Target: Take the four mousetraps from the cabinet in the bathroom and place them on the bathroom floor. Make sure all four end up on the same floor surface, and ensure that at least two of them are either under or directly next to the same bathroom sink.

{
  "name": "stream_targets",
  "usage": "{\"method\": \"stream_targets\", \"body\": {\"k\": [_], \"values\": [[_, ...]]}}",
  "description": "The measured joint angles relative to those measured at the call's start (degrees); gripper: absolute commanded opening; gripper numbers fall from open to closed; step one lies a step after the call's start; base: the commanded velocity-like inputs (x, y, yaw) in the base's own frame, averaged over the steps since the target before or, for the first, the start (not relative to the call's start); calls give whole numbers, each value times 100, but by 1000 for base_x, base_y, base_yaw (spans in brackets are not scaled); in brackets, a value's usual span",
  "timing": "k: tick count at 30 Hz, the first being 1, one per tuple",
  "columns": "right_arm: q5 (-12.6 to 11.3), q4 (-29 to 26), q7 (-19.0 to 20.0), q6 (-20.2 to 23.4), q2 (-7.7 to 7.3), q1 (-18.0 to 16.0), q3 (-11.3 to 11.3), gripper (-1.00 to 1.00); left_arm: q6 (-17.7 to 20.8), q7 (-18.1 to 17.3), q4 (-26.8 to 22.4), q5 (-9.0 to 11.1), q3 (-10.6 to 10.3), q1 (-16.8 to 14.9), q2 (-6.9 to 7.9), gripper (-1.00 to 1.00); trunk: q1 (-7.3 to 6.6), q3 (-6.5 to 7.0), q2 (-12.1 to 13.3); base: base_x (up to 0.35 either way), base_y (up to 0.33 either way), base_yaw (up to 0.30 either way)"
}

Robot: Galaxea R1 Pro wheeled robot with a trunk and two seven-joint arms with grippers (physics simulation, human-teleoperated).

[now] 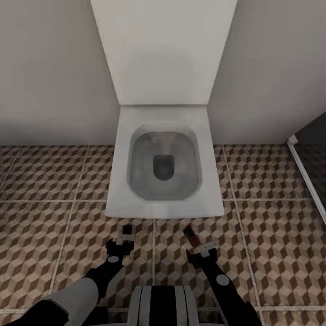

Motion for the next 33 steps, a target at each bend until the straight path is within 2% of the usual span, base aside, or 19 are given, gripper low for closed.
{"method": "stream_targets", "body": {"k": [23,33], "values": [[-1,0,0,-7,4,0,0,100,0,0,0,0,0,0,0,100,0,0,0,-4,0,0],[0,0,0,-9,0,0,0,100,0,0,0,0,0,0,0,100,3,0,0,-214,0,0]]}}
